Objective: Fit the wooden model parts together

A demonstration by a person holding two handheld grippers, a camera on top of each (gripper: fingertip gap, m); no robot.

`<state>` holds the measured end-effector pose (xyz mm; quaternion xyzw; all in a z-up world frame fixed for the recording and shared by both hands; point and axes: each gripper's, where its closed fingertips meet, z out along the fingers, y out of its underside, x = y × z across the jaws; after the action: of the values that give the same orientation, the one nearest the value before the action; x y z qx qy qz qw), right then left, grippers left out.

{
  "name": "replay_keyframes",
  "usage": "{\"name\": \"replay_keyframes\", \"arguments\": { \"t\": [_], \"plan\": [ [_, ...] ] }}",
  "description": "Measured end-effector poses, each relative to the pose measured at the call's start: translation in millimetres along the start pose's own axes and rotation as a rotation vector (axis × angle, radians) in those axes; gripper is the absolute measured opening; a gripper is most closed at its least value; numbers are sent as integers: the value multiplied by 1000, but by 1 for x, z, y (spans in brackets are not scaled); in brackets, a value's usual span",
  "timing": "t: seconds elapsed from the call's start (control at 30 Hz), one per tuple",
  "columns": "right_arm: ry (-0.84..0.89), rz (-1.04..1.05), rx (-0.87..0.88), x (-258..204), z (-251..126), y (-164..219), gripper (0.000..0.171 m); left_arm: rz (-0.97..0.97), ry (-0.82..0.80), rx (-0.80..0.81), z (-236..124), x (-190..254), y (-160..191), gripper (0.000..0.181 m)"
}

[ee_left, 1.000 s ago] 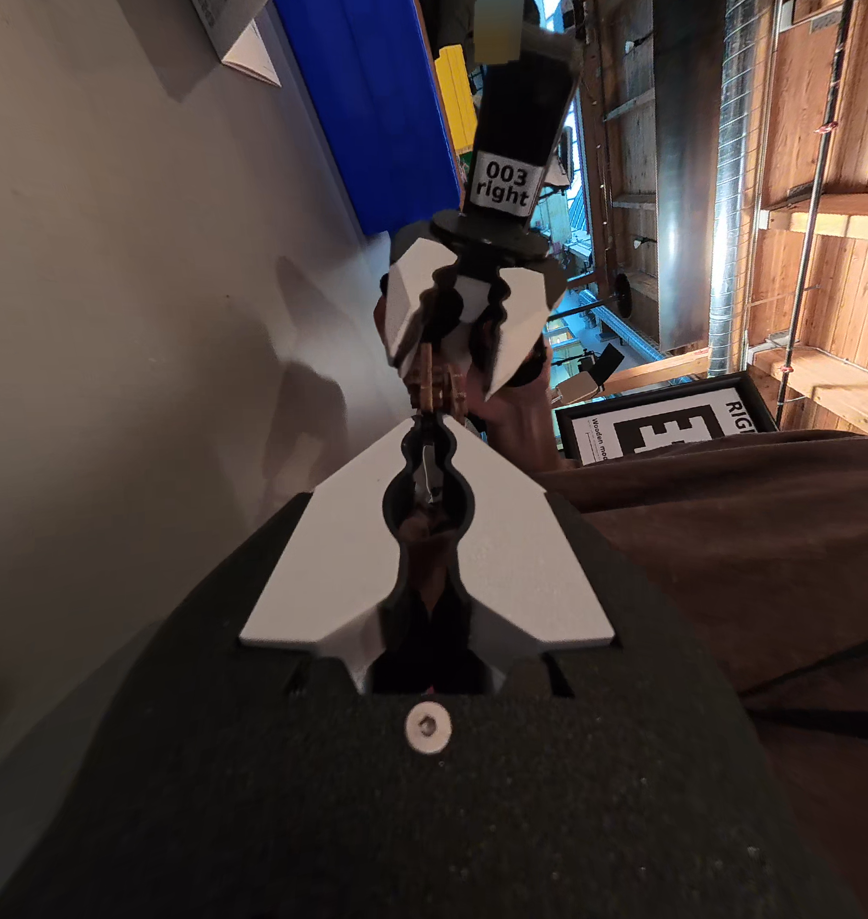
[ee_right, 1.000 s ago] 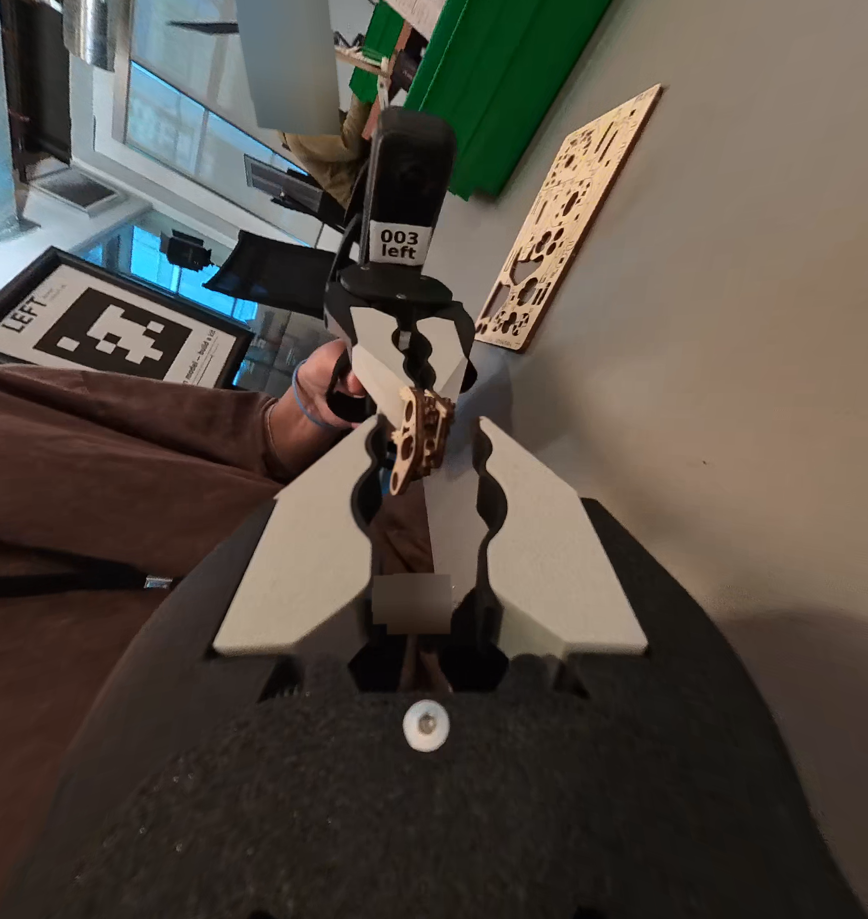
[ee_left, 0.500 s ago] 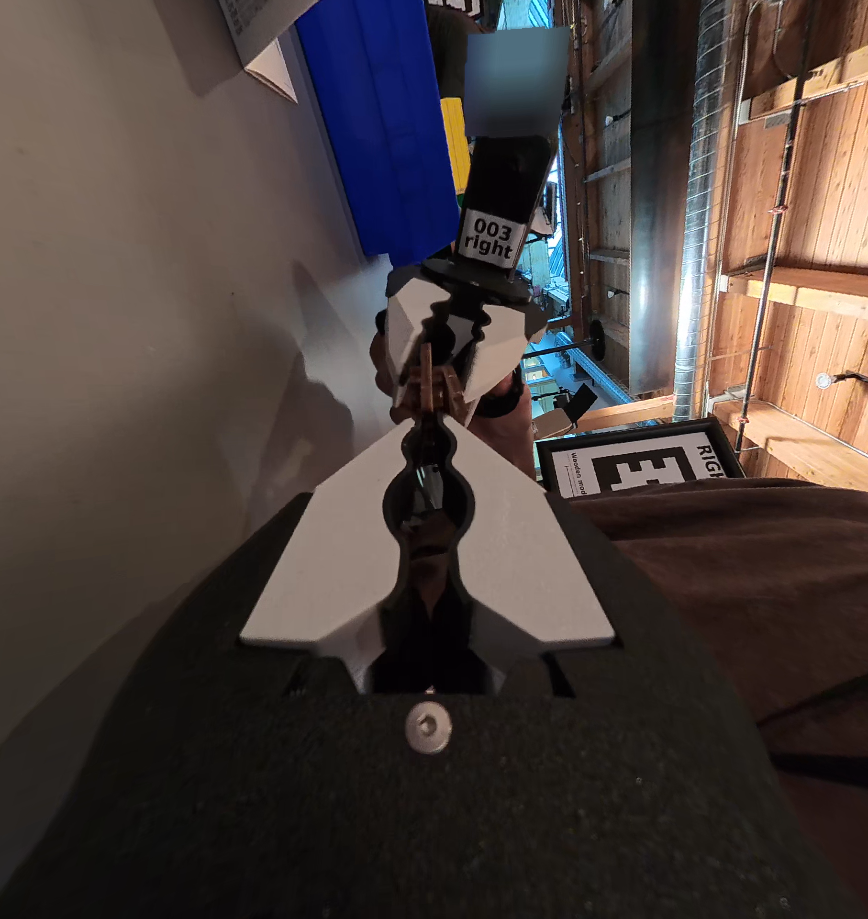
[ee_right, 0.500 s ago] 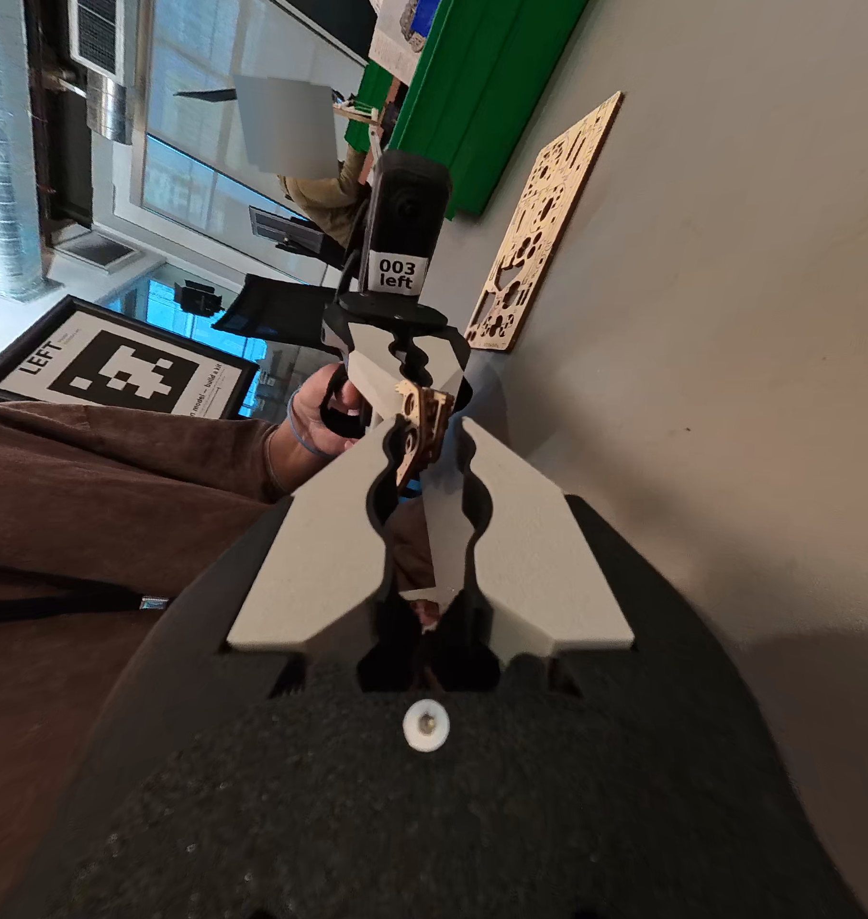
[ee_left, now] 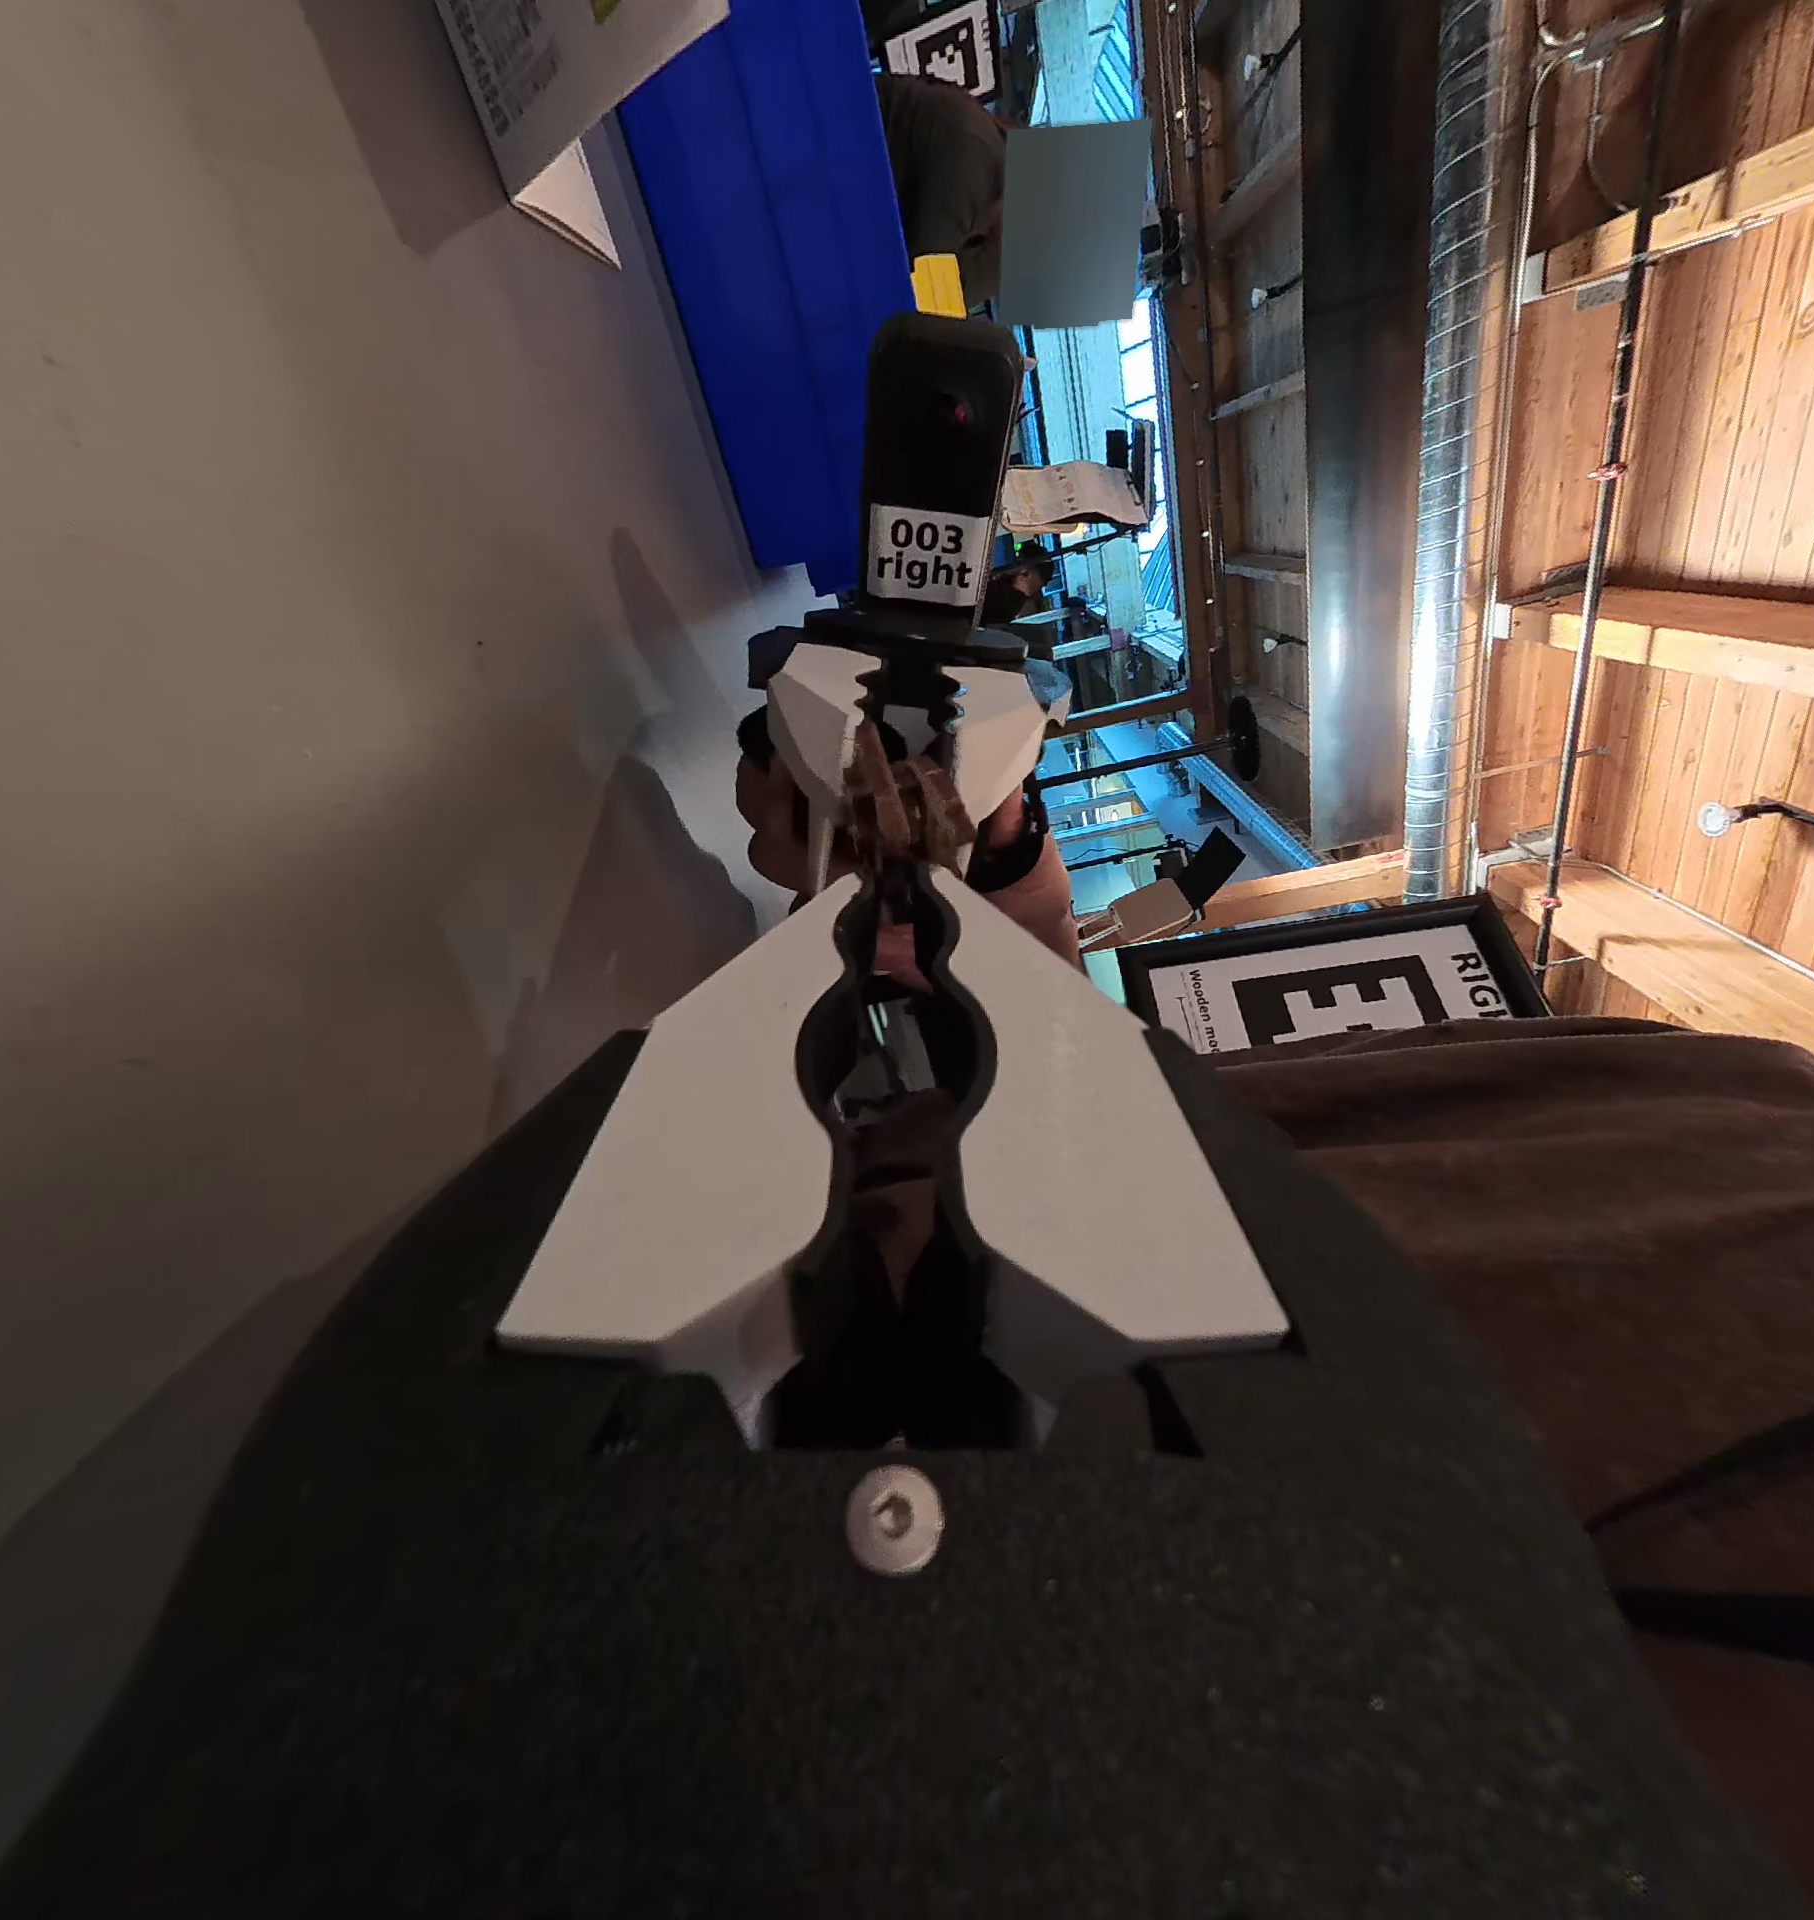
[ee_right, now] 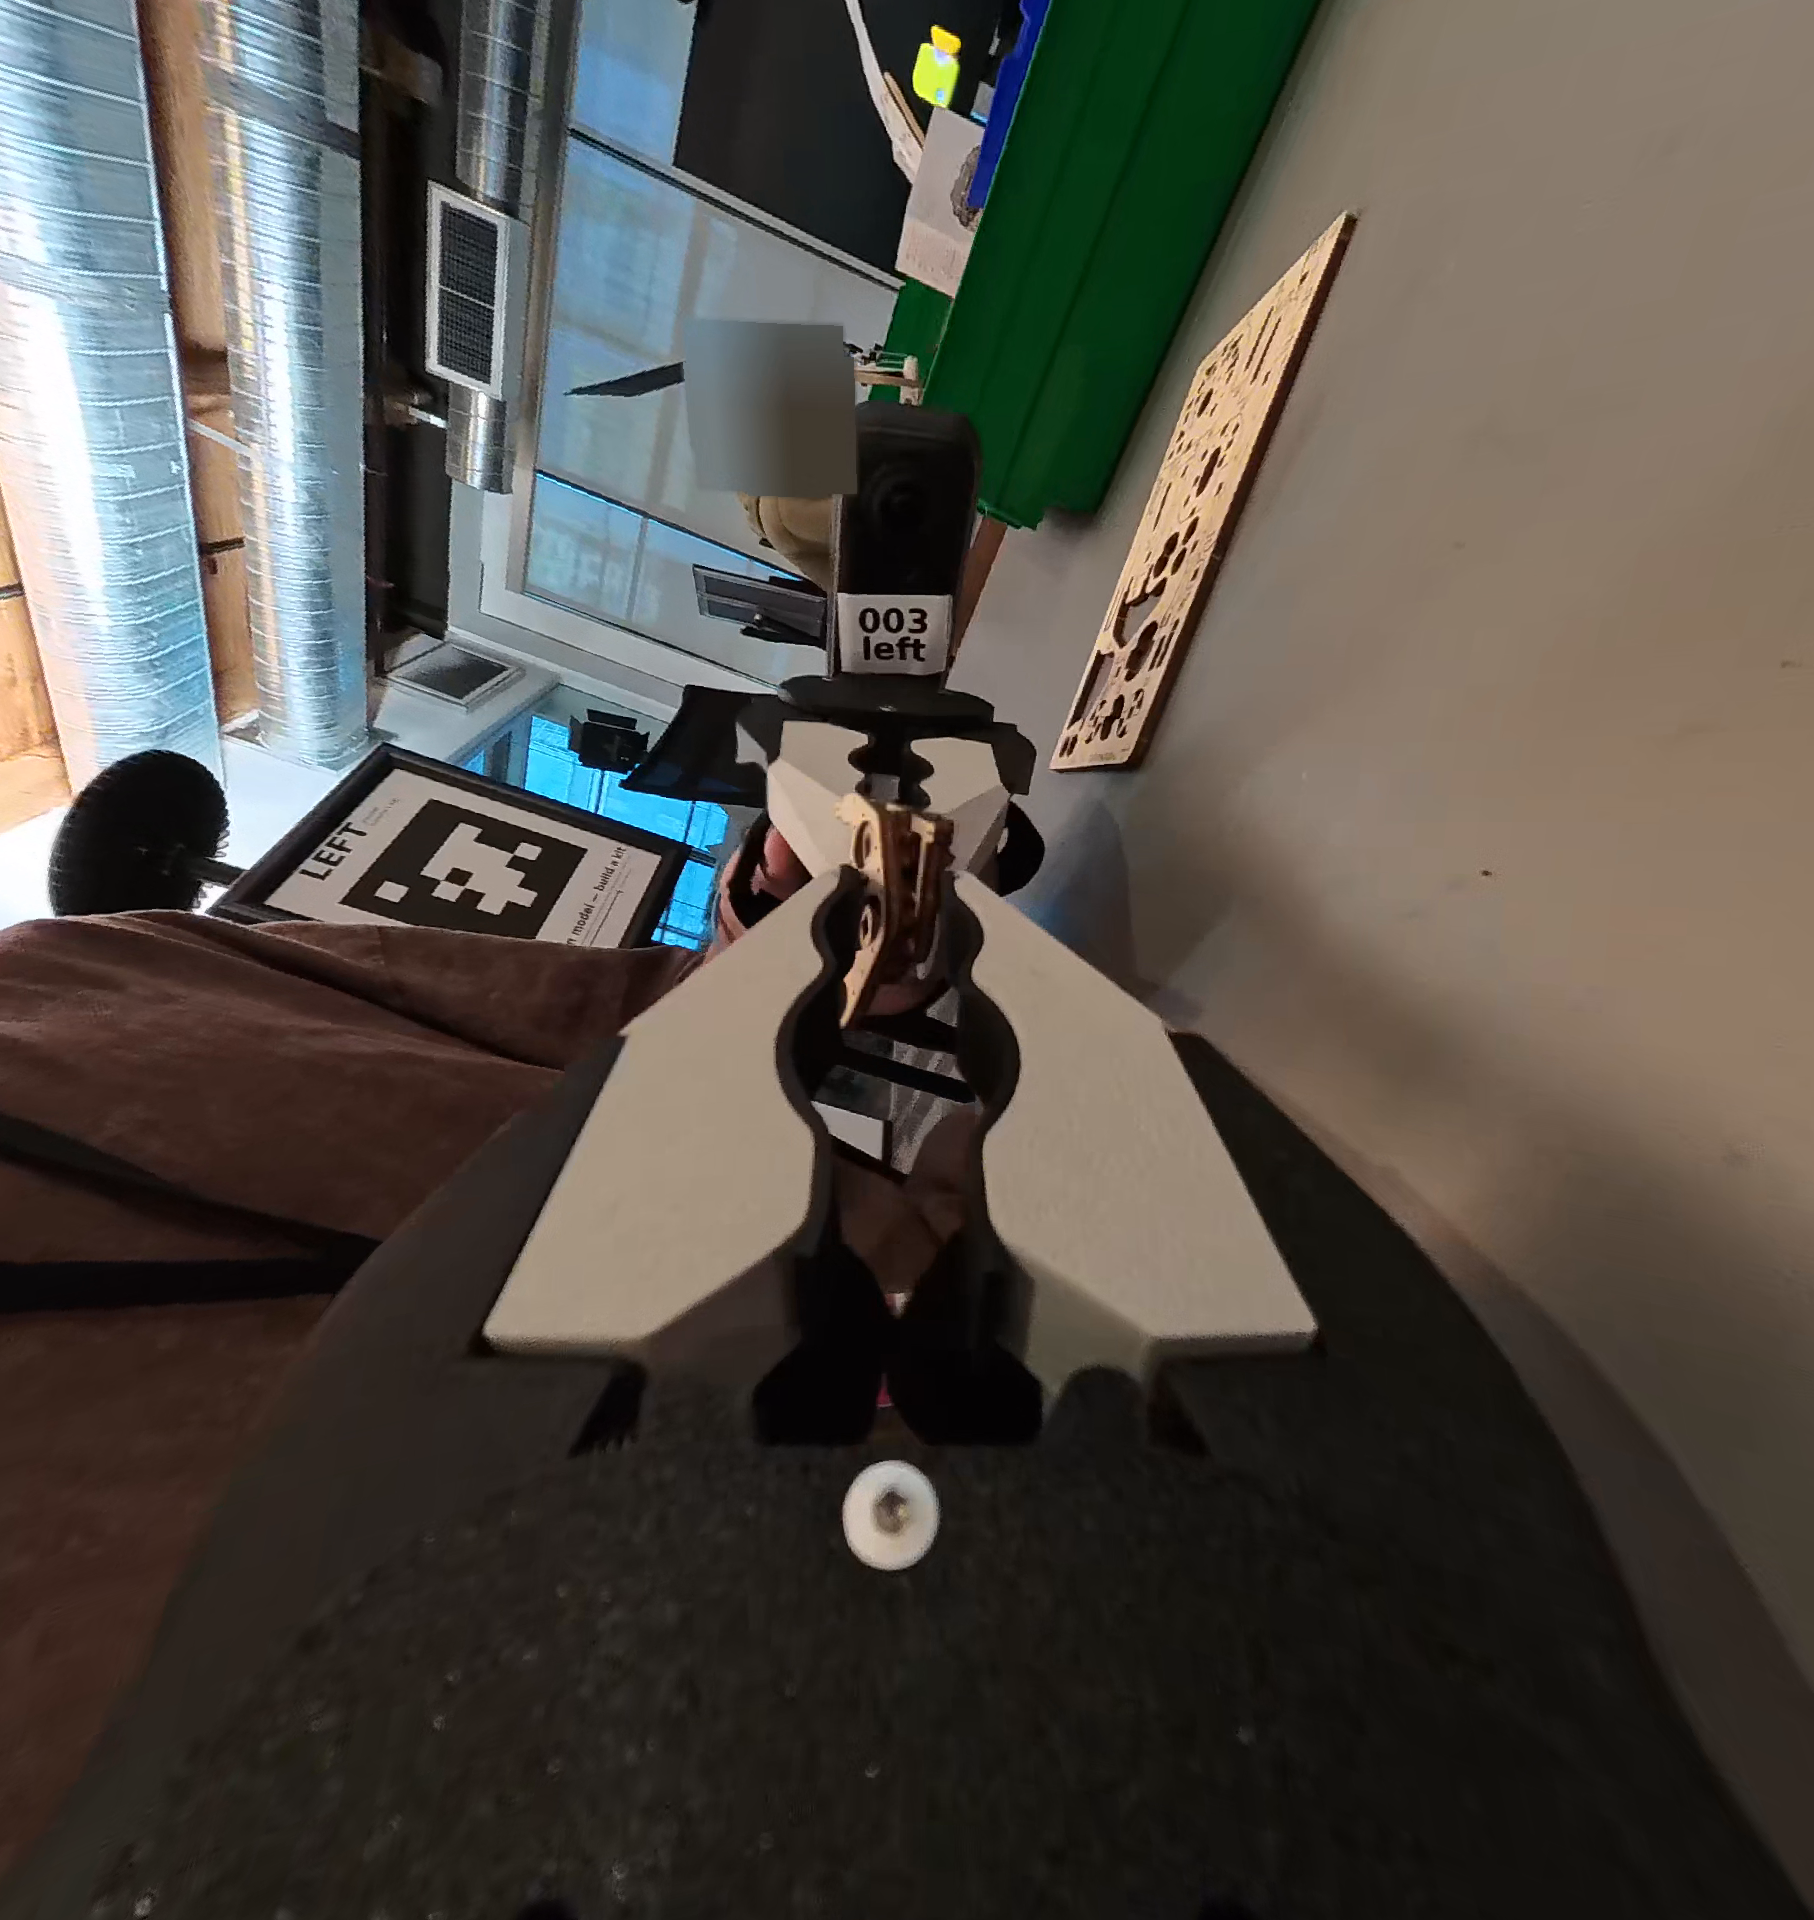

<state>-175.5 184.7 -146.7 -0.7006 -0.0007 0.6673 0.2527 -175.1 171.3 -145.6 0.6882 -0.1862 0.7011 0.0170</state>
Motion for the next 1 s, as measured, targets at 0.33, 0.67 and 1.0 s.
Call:
{"name": "replay_keyframes", "arguments": {
  "t": [0.33, 0.67, 1.0],
  "plan": [
    [-46, 9, 14, -3, -6, -3, 14, 8, 45, -7, -1, 7, -3, 5],
    [86, -159, -65, 3, -9, 5, 12, 150, -13, -42, 2, 10, -1, 28],
    [191, -493, -193, -13, -13, 11, 11, 416, -127, -110, 6, 16, 11, 14]
  ]
}}
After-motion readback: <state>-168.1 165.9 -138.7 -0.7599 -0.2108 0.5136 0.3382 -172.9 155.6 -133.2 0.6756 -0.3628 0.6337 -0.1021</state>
